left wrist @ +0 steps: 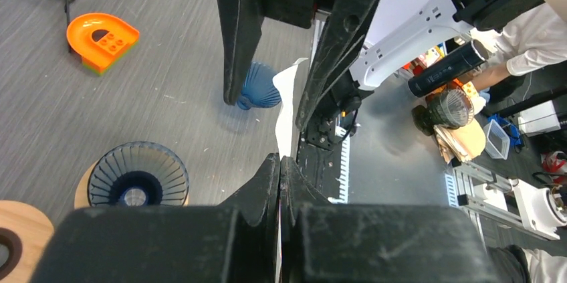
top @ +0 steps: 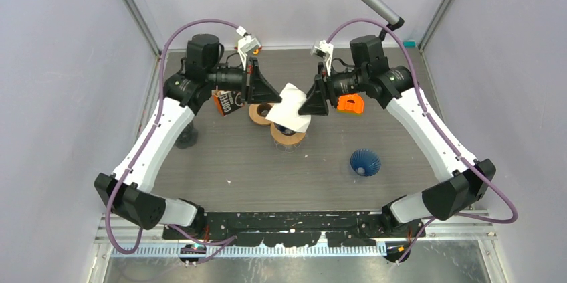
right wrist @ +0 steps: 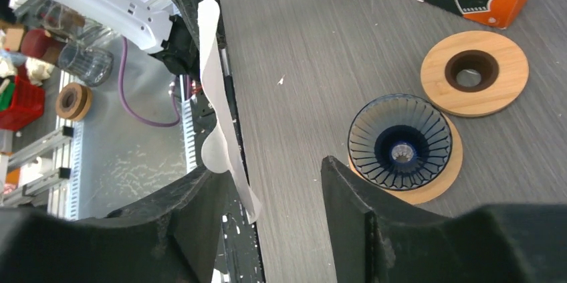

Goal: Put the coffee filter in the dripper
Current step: Pick up the coffee filter from the coffee filter holder.

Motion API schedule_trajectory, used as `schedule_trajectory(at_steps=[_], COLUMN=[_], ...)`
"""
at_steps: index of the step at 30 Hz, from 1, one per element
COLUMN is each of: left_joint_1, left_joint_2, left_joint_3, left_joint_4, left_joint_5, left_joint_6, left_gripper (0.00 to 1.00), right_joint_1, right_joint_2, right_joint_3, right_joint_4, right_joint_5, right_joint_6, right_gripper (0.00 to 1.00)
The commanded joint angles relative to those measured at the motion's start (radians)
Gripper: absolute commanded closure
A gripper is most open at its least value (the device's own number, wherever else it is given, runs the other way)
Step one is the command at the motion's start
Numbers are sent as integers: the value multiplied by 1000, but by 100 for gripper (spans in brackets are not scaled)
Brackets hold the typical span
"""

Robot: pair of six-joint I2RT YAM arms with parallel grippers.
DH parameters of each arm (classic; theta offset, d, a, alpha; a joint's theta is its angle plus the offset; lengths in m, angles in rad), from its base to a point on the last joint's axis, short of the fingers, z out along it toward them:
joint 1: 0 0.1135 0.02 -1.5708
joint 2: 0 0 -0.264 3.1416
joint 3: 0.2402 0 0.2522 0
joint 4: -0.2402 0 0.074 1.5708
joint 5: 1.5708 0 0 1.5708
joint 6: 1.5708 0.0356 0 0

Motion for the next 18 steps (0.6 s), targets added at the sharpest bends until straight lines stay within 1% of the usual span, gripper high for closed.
schedule_trajectory(at_steps=[1,3,4,6,7,8,11,13,15,18], left_joint_1=[-17,-18,-18,-17,-17,-17,-17,-17,-17,-17], left_joint_2=[-33,-28,-28,-29,-31,-34,-41,-44,-48,-52], left_joint_3=[-31,-41,-45,-55,-61,-72,-103,-128,-152,-173], left_joint_4=[108,122,129,146,157,168,198,218,234,248], left_joint_5=[33,30,27,21,19,13,16,32,37,45], left_joint_6=[-40,-46,-49,-50,-51,-52,-57,-65,-66,-74], left_gripper=[100,100,100,100,97,91,66,52,44,41], right_joint_1=[9,9,8,9,9,9,4,-2,-7,-10], right_joint_2=[-37,-37,-38,-42,-44,-50,-65,-75,-80,-85], right_joint_3=[-31,-44,-49,-59,-63,-67,-77,-86,-90,-101], right_joint_4=[104,152,166,191,198,201,223,256,267,278], right_joint_5=[-108,-132,-143,-156,-155,-149,-123,-119,-121,-120], right_joint_6=[62,116,134,161,169,174,199,231,249,254], right_gripper=[53,77,86,98,99,99,100,99,100,99])
